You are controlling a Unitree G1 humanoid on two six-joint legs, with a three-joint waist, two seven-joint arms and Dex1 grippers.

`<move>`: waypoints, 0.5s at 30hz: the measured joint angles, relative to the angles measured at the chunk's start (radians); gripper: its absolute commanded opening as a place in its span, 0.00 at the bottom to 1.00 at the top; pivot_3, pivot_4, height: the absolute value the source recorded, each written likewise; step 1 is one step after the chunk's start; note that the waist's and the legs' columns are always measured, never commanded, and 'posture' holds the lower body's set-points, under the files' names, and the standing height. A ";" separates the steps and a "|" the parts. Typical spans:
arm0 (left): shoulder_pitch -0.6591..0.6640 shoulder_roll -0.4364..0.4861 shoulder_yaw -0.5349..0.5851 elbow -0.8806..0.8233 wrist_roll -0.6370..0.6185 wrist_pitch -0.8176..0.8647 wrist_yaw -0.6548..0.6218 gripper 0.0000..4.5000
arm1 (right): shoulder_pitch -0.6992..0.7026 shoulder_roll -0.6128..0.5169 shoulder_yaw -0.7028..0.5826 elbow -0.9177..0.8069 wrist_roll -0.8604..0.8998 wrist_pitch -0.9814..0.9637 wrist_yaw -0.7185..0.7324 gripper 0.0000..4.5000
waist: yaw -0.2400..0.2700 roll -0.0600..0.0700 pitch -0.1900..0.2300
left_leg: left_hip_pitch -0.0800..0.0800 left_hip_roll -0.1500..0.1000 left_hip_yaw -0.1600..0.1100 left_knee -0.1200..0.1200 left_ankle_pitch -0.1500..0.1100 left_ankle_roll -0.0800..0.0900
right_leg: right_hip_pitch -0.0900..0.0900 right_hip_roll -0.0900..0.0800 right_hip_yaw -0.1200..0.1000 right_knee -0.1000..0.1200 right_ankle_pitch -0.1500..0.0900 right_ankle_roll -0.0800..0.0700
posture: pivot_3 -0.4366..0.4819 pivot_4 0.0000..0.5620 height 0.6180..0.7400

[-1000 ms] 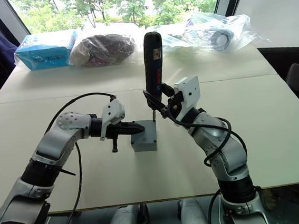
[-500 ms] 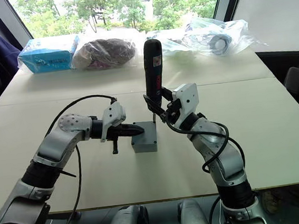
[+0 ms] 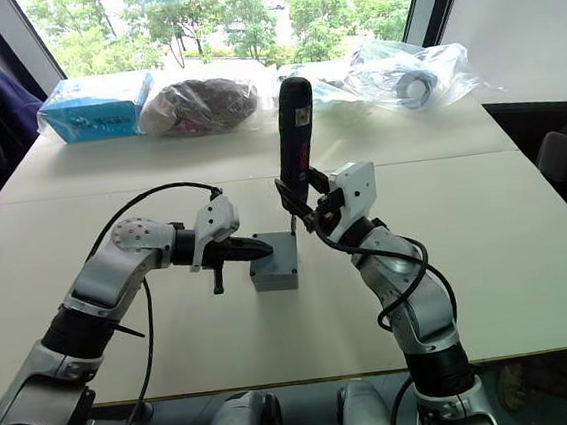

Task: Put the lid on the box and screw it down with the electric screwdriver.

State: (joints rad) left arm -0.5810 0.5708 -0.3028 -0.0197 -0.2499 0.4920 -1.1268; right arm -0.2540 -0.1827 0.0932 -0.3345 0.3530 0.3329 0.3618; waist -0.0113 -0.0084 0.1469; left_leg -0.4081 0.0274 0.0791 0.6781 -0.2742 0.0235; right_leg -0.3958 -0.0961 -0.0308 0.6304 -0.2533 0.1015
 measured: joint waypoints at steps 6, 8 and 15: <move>0.000 -0.002 0.000 0.000 0.001 0.001 0.000 0.00 | 0.001 0.000 0.003 0.009 -0.002 -0.014 0.000 0.40 | 0.000 0.000 -0.002 | 0.000 0.000 0.000 0.000 0.000 0.000 | 0.000 -0.001 0.000 0.000 -0.001 -0.002 | 0.48 0.27 1.00; 0.001 -0.003 0.000 0.000 0.002 0.001 0.000 0.00 | 0.001 -0.001 0.009 0.009 -0.013 -0.014 -0.001 0.40 | 0.000 0.000 -0.003 | 0.000 0.000 0.000 0.000 0.000 0.000 | 0.000 -0.001 0.000 0.000 -0.001 -0.002 | 0.48 0.27 1.00; 0.010 -0.005 -0.005 0.000 0.003 0.000 0.000 0.00 | 0.000 -0.001 0.031 0.012 -0.049 -0.014 -0.014 0.40 | 0.000 -0.003 -0.014 | 0.002 0.000 0.000 -0.004 0.000 0.000 | 0.000 -0.002 0.000 -0.001 -0.003 -0.005 | 0.48 0.27 1.00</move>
State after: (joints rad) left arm -0.5710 0.5654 -0.3075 -0.0197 -0.2474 0.4925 -1.1266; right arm -0.2545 -0.1842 0.1237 -0.3228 0.3039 0.3186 0.3473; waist -0.0114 -0.0118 0.1329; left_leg -0.4062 0.0272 0.0789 0.6742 -0.2746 0.0233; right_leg -0.3958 -0.0983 -0.0310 0.6292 -0.2563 0.0961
